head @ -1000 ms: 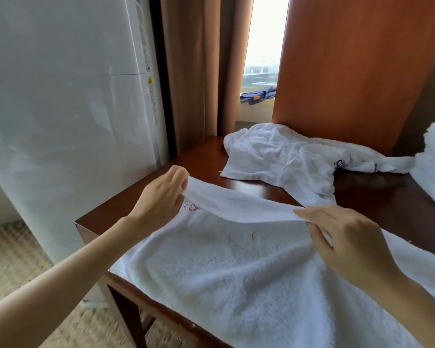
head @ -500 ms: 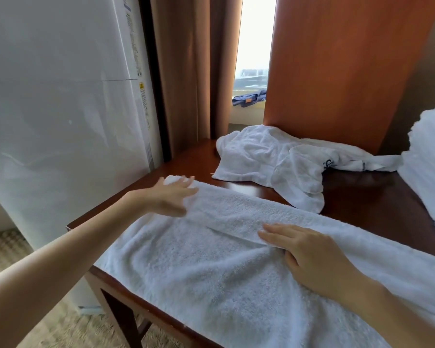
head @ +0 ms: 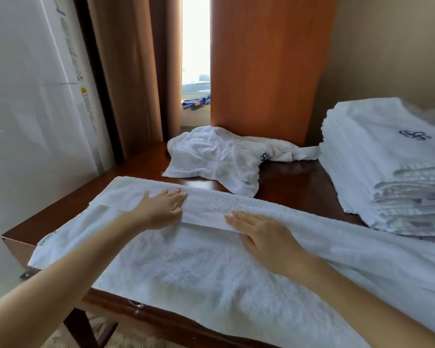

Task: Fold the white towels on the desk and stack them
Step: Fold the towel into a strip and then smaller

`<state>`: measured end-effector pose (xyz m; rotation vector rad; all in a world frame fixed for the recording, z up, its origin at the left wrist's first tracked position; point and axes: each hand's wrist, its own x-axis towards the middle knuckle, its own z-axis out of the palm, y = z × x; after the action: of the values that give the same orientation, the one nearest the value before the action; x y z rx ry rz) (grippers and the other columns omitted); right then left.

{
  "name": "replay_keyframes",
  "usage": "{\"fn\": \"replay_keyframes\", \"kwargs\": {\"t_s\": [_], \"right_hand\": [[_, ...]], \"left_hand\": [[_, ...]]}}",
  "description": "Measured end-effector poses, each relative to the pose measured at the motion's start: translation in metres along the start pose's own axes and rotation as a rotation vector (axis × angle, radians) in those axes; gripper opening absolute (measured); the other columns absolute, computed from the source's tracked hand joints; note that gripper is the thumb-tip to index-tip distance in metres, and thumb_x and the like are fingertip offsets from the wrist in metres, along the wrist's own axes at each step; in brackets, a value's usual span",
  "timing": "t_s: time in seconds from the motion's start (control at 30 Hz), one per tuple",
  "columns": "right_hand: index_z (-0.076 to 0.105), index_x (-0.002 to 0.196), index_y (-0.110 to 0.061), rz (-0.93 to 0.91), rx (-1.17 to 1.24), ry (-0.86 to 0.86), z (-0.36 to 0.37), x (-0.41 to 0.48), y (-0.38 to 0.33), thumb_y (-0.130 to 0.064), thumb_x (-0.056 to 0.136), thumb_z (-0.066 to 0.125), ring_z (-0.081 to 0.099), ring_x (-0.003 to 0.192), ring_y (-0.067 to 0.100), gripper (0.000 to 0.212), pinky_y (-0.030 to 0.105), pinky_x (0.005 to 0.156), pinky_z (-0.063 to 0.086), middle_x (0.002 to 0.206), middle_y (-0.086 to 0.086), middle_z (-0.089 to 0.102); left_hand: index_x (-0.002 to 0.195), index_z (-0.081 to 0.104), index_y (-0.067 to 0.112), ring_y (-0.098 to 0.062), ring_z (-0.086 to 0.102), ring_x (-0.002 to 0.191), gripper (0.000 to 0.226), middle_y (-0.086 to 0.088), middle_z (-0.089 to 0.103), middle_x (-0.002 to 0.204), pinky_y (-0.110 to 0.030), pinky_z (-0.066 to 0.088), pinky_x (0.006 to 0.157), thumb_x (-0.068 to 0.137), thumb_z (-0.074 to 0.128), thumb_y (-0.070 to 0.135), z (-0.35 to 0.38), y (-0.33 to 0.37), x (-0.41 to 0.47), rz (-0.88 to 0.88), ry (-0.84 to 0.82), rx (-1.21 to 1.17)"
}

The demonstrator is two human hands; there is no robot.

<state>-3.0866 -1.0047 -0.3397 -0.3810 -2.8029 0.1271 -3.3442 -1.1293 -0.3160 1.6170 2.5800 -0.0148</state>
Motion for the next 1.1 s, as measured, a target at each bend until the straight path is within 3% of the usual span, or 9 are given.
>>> {"fn": "replay_keyframes", "kwargs": {"t_s": [0.1, 0.27, 0.33, 0.5, 0.63, 0.7, 0.83, 0.93, 1.1], "right_hand": [[0.026, 0.151, -0.036, 0.139, -0.051, -0.002, -0.020, -0.046, 0.026, -0.028, 0.102, 0.040, 0.025, 0.144, 0.005, 0.051, 0.020, 0.113, 0.019, 0.157, -0.013, 0.026], [0.035, 0.148, -0.032, 0.392, -0.081, 0.066, -0.063, -0.133, 0.069, -0.026, 0.097, 0.053, 0.033, 0.140, 0.007, 0.055, 0.020, 0.112, 0.021, 0.153, -0.012, 0.036], [0.039, 0.146, -0.029, 0.519, -0.067, 0.121, -0.077, -0.169, 0.085, -0.020, 0.094, 0.057, 0.034, 0.139, 0.008, 0.056, 0.021, 0.112, 0.022, 0.151, -0.010, 0.039], [0.051, 0.139, -0.026, 0.731, -0.069, 0.209, -0.083, -0.216, 0.099, -0.006, 0.090, 0.054, 0.040, 0.136, 0.011, 0.053, 0.024, 0.113, 0.025, 0.145, -0.008, 0.048], [0.069, 0.120, -0.017, 0.629, -0.159, 0.438, -0.085, -0.213, 0.092, 0.006, 0.081, 0.058, 0.058, 0.119, 0.021, 0.047, 0.037, 0.114, 0.030, 0.122, -0.001, 0.067], [0.070, 0.118, -0.022, 0.631, -0.135, 0.403, -0.087, -0.217, 0.089, 0.004, 0.082, 0.055, 0.060, 0.116, 0.017, 0.047, 0.032, 0.109, 0.036, 0.120, -0.006, 0.068], [0.055, 0.131, -0.044, 0.704, -0.086, 0.145, -0.093, -0.222, 0.086, -0.035, 0.091, 0.051, 0.048, 0.127, 0.000, 0.041, 0.025, 0.098, 0.044, 0.137, -0.029, 0.048], [0.031, 0.148, -0.039, 0.728, 0.012, -0.084, -0.095, -0.221, 0.088, -0.079, 0.082, 0.030, 0.017, 0.145, 0.003, 0.078, 0.029, 0.115, 0.018, 0.156, -0.022, 0.022], [0.006, 0.154, -0.038, 0.741, -0.065, -0.160, -0.078, -0.204, 0.093, -0.063, 0.097, 0.016, -0.008, 0.149, 0.011, 0.063, 0.036, 0.120, -0.003, 0.162, -0.010, -0.005]], "left_hand": [[0.150, 0.031, 0.025, -0.016, 0.008, 0.149, 0.047, 0.004, 0.013, 0.161, -0.056, 0.006, 0.118, 0.103, 0.035, 0.025, -0.003, 0.045, -0.001, 0.089, 0.154, 0.014], [0.153, 0.010, 0.037, -0.003, -0.002, 0.146, 0.078, 0.014, 0.003, 0.159, -0.039, -0.001, 0.118, 0.085, 0.023, 0.073, 0.004, 0.161, -0.014, 0.573, 0.184, -0.051], [0.153, 0.006, 0.037, -0.002, -0.004, 0.145, 0.084, 0.015, -0.002, 0.159, -0.034, -0.004, 0.117, 0.082, 0.029, 0.077, 0.010, 0.206, -0.016, 0.672, 0.185, -0.042], [0.154, 0.018, 0.030, -0.008, 0.009, 0.148, 0.072, 0.009, 0.007, 0.161, -0.028, 0.006, 0.119, 0.093, 0.053, 0.047, 0.028, 0.273, -0.017, 0.690, 0.259, -0.194], [0.147, 0.039, 0.020, -0.013, 0.026, 0.144, 0.053, 0.001, 0.032, 0.155, -0.027, 0.020, 0.118, 0.094, 0.041, 0.017, 0.035, 0.278, -0.024, 0.789, 0.375, -0.373], [0.136, 0.055, 0.015, -0.014, 0.035, 0.140, 0.050, 0.001, 0.046, 0.146, -0.025, 0.021, 0.118, 0.089, 0.037, 0.015, 0.032, 0.276, -0.027, 0.797, 0.410, -0.418], [0.132, 0.059, 0.020, -0.008, 0.037, 0.138, 0.056, 0.007, 0.050, 0.143, -0.010, 0.014, 0.112, 0.082, 0.035, 0.020, 0.031, 0.277, -0.032, 0.852, 0.299, -0.363], [0.139, 0.050, 0.030, -0.005, 0.029, 0.142, 0.054, 0.010, 0.040, 0.149, -0.018, 0.015, 0.117, 0.086, 0.041, 0.027, 0.031, 0.278, -0.029, 0.893, 0.234, -0.349], [0.145, 0.036, 0.038, -0.003, 0.015, 0.146, 0.051, 0.014, 0.025, 0.155, -0.026, 0.007, 0.121, 0.096, 0.050, 0.040, 0.037, 0.278, -0.021, 0.902, 0.194, -0.253]]}}
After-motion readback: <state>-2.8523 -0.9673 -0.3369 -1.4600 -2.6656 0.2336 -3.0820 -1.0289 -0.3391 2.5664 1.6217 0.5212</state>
